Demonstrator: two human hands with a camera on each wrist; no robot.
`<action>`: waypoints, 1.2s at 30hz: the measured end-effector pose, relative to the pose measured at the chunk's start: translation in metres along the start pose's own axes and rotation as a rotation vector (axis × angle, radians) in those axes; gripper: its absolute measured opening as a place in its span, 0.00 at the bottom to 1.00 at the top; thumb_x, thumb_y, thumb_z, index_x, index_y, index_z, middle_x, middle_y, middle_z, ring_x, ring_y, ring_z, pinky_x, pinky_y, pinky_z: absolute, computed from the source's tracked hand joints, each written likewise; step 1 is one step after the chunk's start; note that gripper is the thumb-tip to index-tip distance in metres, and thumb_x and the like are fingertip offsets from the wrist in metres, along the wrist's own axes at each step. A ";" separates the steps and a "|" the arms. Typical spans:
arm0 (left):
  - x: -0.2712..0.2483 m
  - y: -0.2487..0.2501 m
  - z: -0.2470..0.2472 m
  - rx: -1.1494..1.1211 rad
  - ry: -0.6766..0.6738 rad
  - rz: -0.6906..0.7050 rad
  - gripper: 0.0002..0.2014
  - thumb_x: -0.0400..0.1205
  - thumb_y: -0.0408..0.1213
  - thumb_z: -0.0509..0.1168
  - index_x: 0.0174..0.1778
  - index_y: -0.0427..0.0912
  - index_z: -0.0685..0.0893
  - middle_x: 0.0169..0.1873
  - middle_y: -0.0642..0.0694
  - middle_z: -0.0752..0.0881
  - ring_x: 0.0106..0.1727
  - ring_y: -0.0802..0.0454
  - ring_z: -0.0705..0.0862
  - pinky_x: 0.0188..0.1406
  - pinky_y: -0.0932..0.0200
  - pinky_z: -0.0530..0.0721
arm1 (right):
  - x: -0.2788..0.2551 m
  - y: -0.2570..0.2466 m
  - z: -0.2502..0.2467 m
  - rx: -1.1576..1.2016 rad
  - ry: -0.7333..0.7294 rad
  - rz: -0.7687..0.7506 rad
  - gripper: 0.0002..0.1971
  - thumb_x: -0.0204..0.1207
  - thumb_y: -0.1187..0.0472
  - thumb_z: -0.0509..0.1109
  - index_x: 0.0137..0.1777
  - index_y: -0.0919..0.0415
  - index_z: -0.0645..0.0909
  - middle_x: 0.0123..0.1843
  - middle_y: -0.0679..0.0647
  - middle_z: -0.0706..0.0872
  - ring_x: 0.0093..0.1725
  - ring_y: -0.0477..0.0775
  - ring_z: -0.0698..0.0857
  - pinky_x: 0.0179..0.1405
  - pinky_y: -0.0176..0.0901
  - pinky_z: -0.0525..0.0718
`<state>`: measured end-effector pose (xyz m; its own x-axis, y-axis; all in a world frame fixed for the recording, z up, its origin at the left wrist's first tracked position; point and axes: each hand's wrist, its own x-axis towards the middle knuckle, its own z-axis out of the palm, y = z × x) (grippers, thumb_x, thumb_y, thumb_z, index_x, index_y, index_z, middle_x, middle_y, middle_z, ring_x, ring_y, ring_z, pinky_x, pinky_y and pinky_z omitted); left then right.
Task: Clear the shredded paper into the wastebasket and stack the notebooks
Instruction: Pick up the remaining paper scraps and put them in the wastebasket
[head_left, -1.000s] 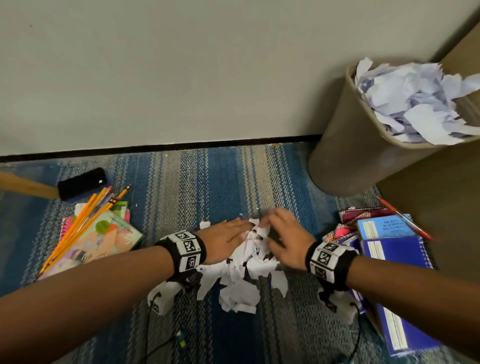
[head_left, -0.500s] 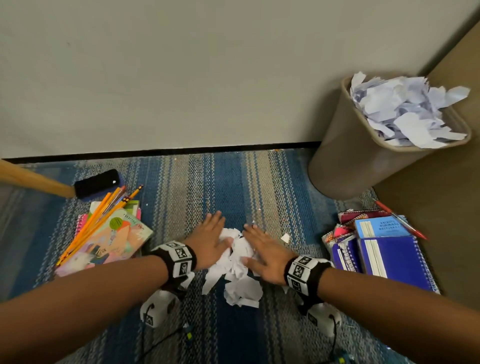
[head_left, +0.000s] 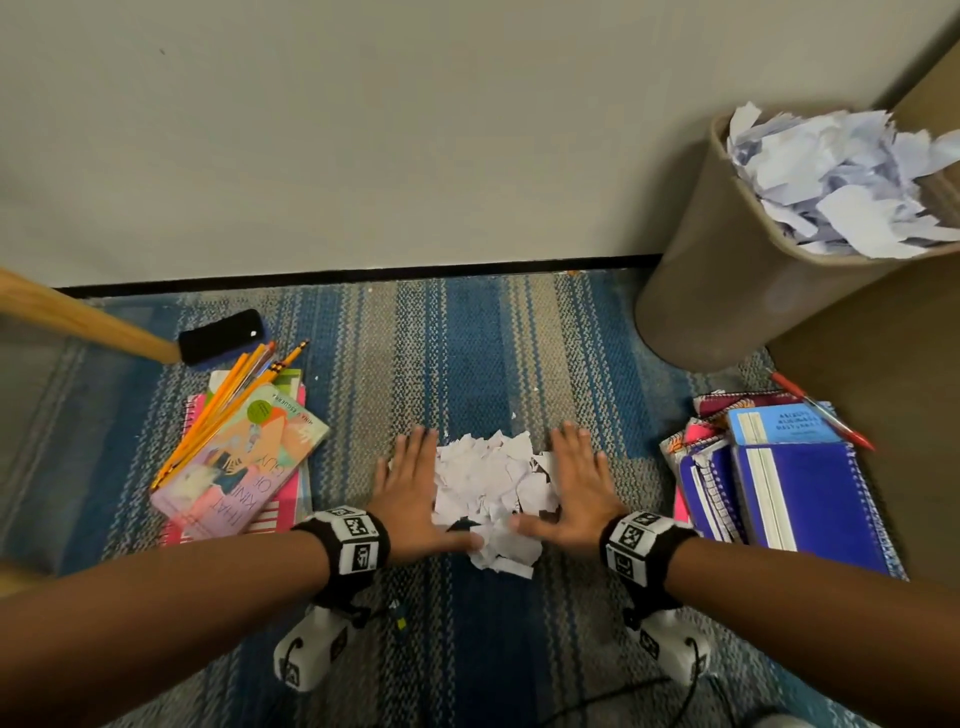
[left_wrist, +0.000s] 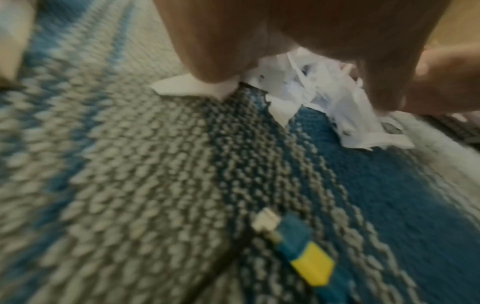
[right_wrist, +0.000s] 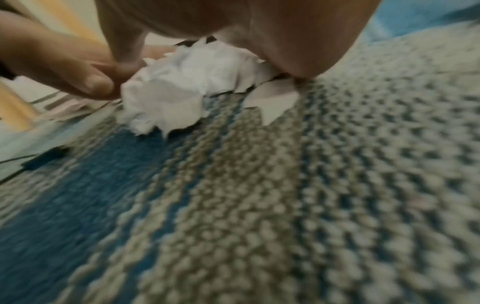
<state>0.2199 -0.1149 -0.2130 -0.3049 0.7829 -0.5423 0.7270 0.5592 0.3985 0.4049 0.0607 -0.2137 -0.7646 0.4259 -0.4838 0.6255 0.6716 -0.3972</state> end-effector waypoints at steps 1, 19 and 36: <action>0.000 0.008 0.004 0.005 0.001 0.016 0.75 0.52 0.84 0.61 0.79 0.46 0.22 0.79 0.48 0.24 0.80 0.45 0.24 0.79 0.39 0.32 | -0.002 -0.009 0.003 -0.006 -0.028 -0.042 0.74 0.50 0.11 0.56 0.83 0.57 0.26 0.83 0.54 0.23 0.81 0.57 0.24 0.83 0.63 0.36; 0.027 0.041 -0.005 0.054 0.122 0.058 0.31 0.77 0.30 0.68 0.75 0.43 0.64 0.66 0.42 0.65 0.60 0.42 0.78 0.64 0.52 0.77 | 0.039 -0.038 -0.016 -0.124 -0.048 -0.261 0.34 0.73 0.55 0.75 0.78 0.58 0.66 0.73 0.58 0.67 0.69 0.63 0.73 0.71 0.57 0.74; 0.031 0.158 -0.219 0.030 0.334 0.434 0.15 0.85 0.37 0.61 0.67 0.42 0.80 0.63 0.43 0.84 0.64 0.42 0.81 0.60 0.55 0.76 | -0.007 -0.054 -0.260 -0.060 0.306 -0.308 0.06 0.80 0.57 0.69 0.51 0.59 0.82 0.47 0.51 0.86 0.46 0.53 0.83 0.46 0.42 0.77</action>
<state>0.1906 0.0578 -0.0047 -0.1484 0.9867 -0.0661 0.8452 0.1613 0.5095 0.3359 0.1789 0.0134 -0.9304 0.3544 -0.0933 0.3582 0.8255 -0.4362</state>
